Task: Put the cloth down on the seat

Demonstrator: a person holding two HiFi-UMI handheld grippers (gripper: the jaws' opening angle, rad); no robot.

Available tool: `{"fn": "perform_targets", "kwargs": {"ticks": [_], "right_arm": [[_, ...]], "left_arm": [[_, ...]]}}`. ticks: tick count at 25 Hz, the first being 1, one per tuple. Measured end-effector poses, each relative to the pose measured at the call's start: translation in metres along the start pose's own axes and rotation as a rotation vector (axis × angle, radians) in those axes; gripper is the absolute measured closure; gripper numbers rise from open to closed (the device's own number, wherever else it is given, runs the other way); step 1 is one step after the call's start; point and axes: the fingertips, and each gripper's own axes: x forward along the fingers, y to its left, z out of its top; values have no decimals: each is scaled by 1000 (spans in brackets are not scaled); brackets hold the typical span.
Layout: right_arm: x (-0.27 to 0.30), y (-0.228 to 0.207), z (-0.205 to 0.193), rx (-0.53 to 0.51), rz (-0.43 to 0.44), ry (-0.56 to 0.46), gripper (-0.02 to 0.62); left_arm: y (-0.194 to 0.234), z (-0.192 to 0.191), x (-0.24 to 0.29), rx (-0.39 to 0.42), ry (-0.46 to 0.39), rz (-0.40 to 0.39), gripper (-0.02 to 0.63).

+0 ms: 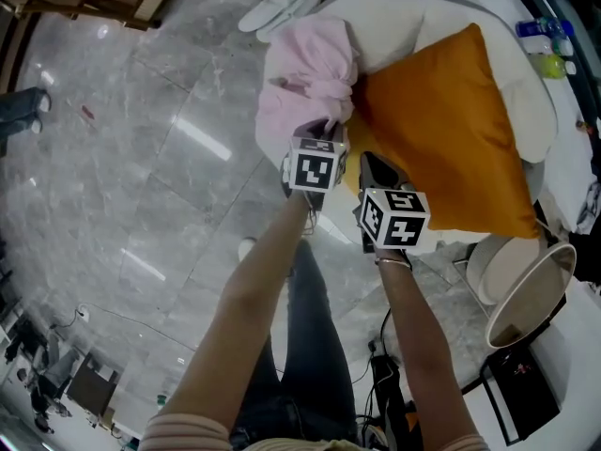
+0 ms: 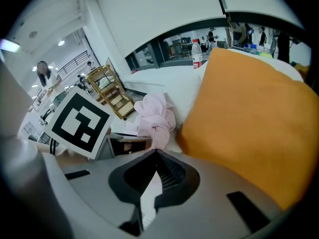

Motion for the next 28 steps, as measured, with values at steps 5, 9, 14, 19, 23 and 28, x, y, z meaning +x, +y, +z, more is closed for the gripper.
{"fn": "perform_targets", "kwargs": {"ticks": [5,9,14,19,23,28], "right_arm": [[-2,-2,-4,6,-5,-2,588],[-4,-2,-9,11,-5,2,588],[-7,1,-8,5,-9,-5,588],[-15,3,-9,2,-19,-14,588],[-22,11,-5,2,-22,-30,588],[-32,26,-2,-2,-19,-58,588]], "left_arm": [[-2,-5,5,16,15,18,547],[-2,-13,7,29,41,42,526],[-2,-15,4,58,59,50,495],[-1,-13,-8,57,25,47,460],[-2,-5,-27,47,-26,36,451],[-5,-2,-53,51,-67,16,451]]}}
